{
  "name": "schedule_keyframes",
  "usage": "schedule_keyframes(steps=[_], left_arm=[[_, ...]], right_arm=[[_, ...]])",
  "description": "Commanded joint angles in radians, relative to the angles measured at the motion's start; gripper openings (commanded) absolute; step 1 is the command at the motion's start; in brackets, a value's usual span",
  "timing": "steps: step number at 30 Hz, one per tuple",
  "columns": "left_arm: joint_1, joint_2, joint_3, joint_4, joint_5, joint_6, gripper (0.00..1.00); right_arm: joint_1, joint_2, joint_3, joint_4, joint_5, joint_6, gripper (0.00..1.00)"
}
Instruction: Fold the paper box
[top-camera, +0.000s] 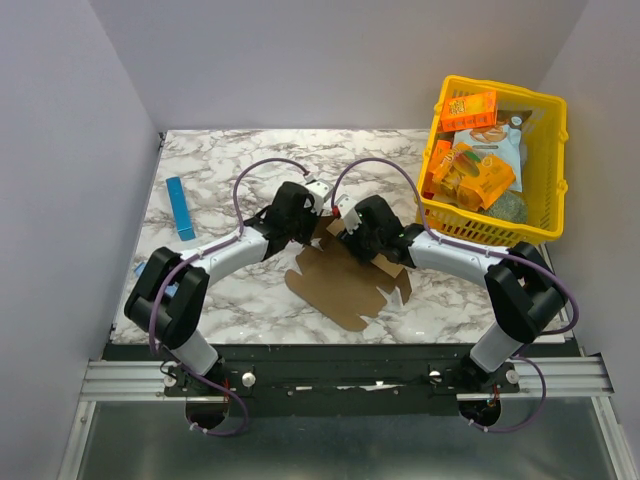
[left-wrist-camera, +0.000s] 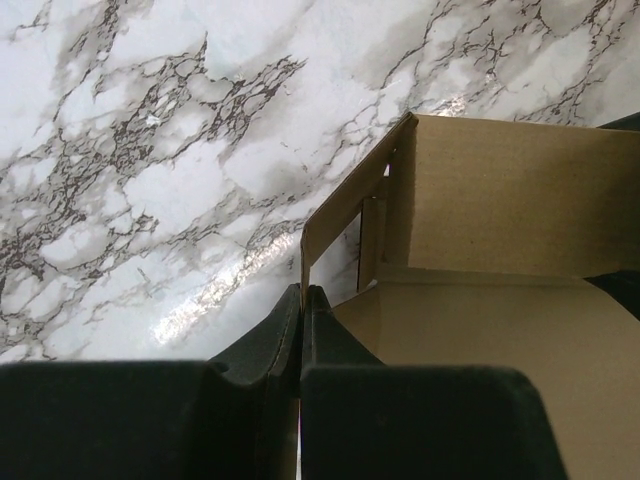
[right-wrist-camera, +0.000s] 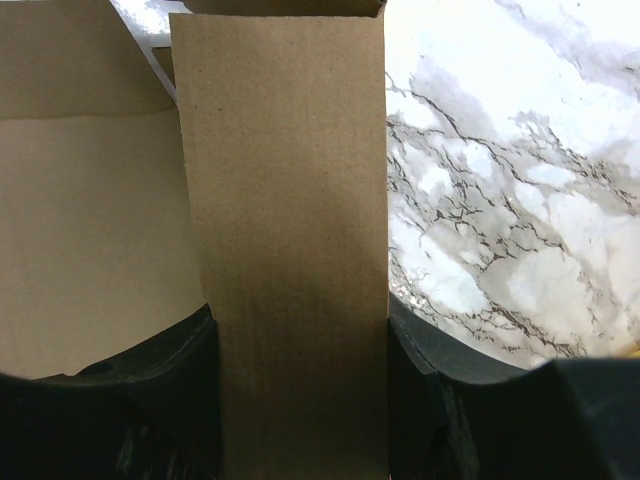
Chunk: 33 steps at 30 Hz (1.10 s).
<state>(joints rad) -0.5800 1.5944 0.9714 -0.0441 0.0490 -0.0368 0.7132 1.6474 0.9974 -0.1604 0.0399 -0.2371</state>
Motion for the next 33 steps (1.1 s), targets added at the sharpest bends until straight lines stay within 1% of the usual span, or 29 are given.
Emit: schedule_keyframes(steps=[1, 6, 10, 12, 13, 14, 19, 22, 23, 24, 26, 27, 30, 33], left_arm=[[-0.014, 0.027, 0.064, 0.021, 0.042, 0.064, 0.07], [-0.027, 0.018, 0.047, 0.039, 0.008, 0.167, 0.08], [-0.041, -0.01, -0.025, 0.139, -0.041, 0.222, 0.08], [-0.046, -0.013, -0.033, 0.155, -0.041, 0.23, 0.08], [-0.049, -0.013, -0.036, 0.158, -0.079, 0.239, 0.07], [-0.052, -0.014, -0.036, 0.162, -0.089, 0.239, 0.07], [-0.061, -0.033, -0.043, 0.205, -0.095, 0.245, 0.07], [-0.061, -0.024, -0.002, 0.156, -0.051, 0.21, 0.07], [-0.061, -0.016, 0.012, 0.114, -0.026, 0.189, 0.07], [-0.061, -0.007, 0.022, 0.096, -0.002, 0.14, 0.07], [-0.061, 0.001, 0.042, 0.049, 0.017, 0.091, 0.07], [-0.061, 0.006, 0.046, 0.046, 0.018, 0.048, 0.07], [-0.061, 0.01, 0.039, -0.005, 0.014, -0.014, 0.06], [-0.061, 0.012, 0.01, -0.001, 0.04, -0.083, 0.06]], right_arm=[[0.003, 0.012, 0.009, -0.022, 0.015, -0.011, 0.43], [0.003, 0.011, 0.004, -0.024, 0.017, -0.011, 0.43], [0.003, 0.011, 0.004, -0.024, 0.017, -0.011, 0.43], [0.002, 0.011, 0.004, -0.024, 0.018, -0.013, 0.43], [0.003, 0.011, 0.006, -0.024, 0.017, -0.013, 0.43], [0.003, 0.011, 0.006, -0.024, 0.017, -0.013, 0.43], [0.003, 0.012, 0.006, -0.024, 0.017, -0.011, 0.43], [0.003, 0.012, 0.004, -0.027, 0.02, -0.011, 0.43], [0.003, 0.012, 0.004, -0.025, 0.02, -0.01, 0.43], [0.003, 0.012, 0.004, -0.028, 0.021, -0.011, 0.43], [0.003, 0.012, 0.004, -0.028, 0.023, -0.01, 0.43], [0.002, 0.012, 0.004, -0.028, 0.023, -0.01, 0.43], [0.003, 0.015, 0.006, -0.028, 0.026, -0.01, 0.43], [0.003, 0.015, 0.007, -0.028, 0.028, -0.01, 0.43]])
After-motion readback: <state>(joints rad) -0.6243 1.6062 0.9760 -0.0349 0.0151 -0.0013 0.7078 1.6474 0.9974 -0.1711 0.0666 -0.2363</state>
